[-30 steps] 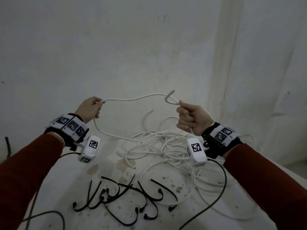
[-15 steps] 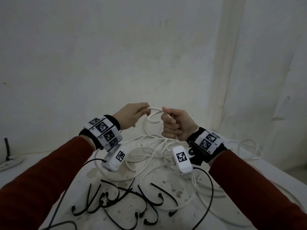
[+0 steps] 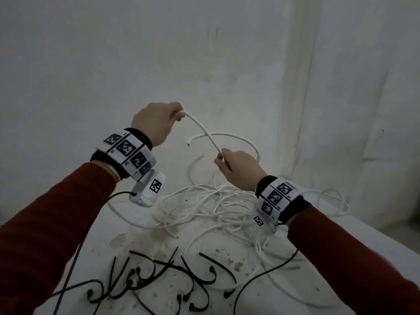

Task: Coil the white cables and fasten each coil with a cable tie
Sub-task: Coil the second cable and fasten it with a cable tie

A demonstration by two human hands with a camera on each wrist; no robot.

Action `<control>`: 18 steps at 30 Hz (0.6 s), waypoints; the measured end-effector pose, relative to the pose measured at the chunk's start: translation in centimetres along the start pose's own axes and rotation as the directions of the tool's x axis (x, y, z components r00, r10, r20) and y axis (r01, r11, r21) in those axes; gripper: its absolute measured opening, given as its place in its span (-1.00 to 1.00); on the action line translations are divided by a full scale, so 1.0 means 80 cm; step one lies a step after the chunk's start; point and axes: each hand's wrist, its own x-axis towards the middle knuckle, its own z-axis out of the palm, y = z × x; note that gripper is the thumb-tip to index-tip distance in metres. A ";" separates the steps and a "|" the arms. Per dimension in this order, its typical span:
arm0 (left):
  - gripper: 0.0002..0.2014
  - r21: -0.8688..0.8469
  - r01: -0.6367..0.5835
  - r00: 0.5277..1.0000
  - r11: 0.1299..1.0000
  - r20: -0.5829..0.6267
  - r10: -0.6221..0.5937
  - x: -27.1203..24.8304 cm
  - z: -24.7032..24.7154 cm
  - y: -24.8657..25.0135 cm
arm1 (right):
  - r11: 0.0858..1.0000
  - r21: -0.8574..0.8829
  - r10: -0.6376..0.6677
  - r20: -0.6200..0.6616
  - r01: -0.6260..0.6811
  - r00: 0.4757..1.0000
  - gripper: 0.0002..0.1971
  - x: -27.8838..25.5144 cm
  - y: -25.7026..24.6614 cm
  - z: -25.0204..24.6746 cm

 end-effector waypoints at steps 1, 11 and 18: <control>-0.70 0.009 0.007 1.000 1.000 -0.009 -0.006 0.002 0.000 0.001 | 0.999 -0.016 -0.029 -0.025 0.028 0.999 -0.76 0.001 0.002 0.001; -0.65 0.038 0.137 0.990 0.990 0.033 -0.138 0.021 -0.016 -0.037 | 0.772 -0.521 -0.530 -0.209 0.365 0.822 -0.74 -0.017 0.034 0.003; -0.64 0.109 0.117 0.984 0.987 0.125 -0.130 0.024 -0.006 -0.045 | 0.823 -0.422 -0.484 -0.167 0.381 0.859 -0.65 -0.028 0.031 -0.020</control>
